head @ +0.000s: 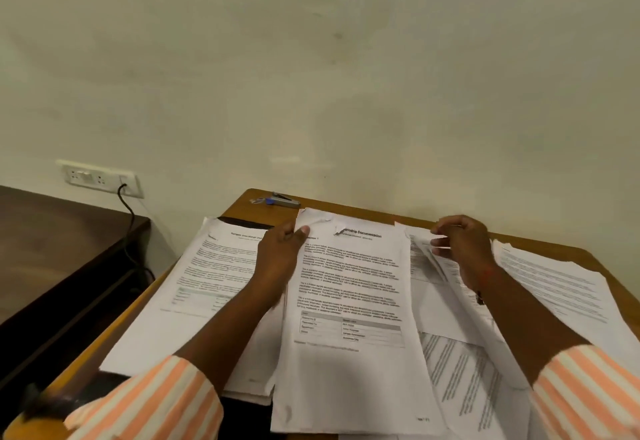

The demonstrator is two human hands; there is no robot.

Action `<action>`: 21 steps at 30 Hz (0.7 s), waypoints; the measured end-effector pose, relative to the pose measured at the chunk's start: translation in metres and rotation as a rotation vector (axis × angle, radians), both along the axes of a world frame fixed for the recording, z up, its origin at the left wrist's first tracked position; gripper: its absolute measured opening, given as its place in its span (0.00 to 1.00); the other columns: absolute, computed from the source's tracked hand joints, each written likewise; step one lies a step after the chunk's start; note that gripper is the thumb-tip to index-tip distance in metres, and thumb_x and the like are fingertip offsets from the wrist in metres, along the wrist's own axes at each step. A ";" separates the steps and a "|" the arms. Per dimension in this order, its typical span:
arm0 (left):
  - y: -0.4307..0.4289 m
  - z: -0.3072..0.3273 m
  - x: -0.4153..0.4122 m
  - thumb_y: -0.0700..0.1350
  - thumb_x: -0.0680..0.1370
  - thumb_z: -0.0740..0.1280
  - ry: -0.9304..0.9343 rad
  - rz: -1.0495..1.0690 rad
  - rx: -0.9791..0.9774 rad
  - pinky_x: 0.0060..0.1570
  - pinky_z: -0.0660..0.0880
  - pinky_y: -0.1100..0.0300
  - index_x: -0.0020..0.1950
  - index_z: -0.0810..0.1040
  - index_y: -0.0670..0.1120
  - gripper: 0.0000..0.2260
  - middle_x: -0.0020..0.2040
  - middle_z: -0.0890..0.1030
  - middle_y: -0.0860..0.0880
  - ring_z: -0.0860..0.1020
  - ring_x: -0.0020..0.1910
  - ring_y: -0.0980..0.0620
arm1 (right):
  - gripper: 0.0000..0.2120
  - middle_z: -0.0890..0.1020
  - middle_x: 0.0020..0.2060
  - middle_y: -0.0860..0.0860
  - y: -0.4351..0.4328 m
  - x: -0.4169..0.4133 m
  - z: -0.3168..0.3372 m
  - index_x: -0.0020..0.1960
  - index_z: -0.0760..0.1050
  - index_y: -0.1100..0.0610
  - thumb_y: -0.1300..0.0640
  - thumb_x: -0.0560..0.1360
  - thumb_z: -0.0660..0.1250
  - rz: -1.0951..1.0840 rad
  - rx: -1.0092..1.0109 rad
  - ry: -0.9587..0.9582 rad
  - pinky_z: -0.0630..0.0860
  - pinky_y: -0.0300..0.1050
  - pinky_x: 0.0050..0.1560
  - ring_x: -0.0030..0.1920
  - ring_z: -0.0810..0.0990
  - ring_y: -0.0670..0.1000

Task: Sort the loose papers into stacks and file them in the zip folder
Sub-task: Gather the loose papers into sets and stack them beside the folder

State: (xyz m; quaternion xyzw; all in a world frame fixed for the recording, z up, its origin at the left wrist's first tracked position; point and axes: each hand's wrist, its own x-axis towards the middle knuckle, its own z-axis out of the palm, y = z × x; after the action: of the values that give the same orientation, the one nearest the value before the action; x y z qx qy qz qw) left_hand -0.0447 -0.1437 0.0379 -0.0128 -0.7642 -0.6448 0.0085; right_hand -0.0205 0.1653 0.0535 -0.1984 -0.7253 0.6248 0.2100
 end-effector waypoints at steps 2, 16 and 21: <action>-0.004 -0.011 -0.003 0.51 0.83 0.65 -0.021 0.022 -0.008 0.51 0.83 0.49 0.56 0.82 0.50 0.09 0.46 0.86 0.51 0.85 0.45 0.50 | 0.10 0.84 0.42 0.59 -0.012 -0.030 -0.001 0.43 0.79 0.59 0.69 0.76 0.61 0.062 0.158 -0.056 0.79 0.46 0.34 0.35 0.81 0.55; -0.011 -0.044 -0.029 0.52 0.82 0.65 -0.048 0.185 -0.112 0.48 0.81 0.49 0.45 0.78 0.43 0.13 0.43 0.83 0.46 0.83 0.44 0.47 | 0.21 0.77 0.65 0.58 -0.191 -0.254 -0.031 0.68 0.72 0.58 0.49 0.79 0.67 0.659 1.234 -0.316 0.73 0.48 0.62 0.64 0.75 0.58; -0.006 -0.042 -0.029 0.53 0.83 0.64 -0.066 0.202 -0.194 0.45 0.78 0.59 0.46 0.78 0.47 0.12 0.43 0.81 0.51 0.81 0.43 0.53 | 0.21 0.77 0.63 0.59 -0.204 -0.279 -0.053 0.67 0.70 0.59 0.49 0.80 0.65 0.645 1.302 -0.367 0.74 0.50 0.58 0.61 0.77 0.59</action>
State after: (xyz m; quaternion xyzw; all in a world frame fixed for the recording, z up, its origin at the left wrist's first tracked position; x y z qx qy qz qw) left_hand -0.0732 -0.1492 -0.0043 0.0846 -0.8203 -0.5637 0.0473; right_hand -0.2996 -0.0386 0.0009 0.0875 -0.9940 0.0565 -0.0332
